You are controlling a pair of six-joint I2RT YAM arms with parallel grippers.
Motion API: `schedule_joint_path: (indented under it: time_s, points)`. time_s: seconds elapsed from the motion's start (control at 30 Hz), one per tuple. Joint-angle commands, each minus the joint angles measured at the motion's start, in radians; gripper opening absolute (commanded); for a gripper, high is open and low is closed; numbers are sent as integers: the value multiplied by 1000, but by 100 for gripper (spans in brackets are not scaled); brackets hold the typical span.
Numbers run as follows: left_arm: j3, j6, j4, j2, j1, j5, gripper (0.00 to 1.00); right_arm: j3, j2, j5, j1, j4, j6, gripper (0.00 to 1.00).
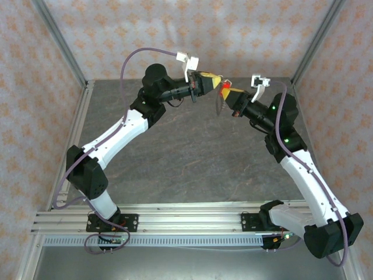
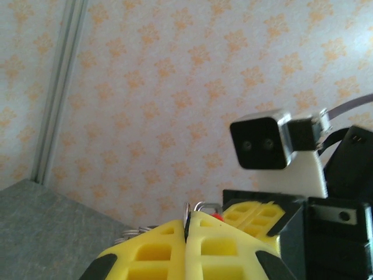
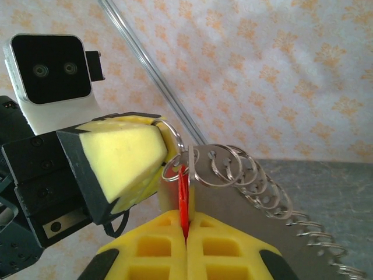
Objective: Put the keys on the keyring
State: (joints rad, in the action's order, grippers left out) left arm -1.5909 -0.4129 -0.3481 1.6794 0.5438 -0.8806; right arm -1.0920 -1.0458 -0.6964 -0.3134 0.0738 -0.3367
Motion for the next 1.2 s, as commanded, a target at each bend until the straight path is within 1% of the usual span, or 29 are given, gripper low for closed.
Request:
schedule_joint_path:
  time_s: [0.0, 0.43, 0.93, 1.17]
  points:
    - [-14, 78, 34, -65, 4, 28, 0, -62, 24, 22, 1, -85, 56, 0]
    - [-21, 125, 88, -74, 5, 4, 0, -182, -1, 46, 2, -259, 162, 0]
    - [-41, 126, 102, -58, 10, -32, 0, -303, -111, -73, -3, -297, 164, 0]
    - [-34, 135, 109, -67, 11, -11, 0, -275, -62, 16, 16, -383, 247, 0]
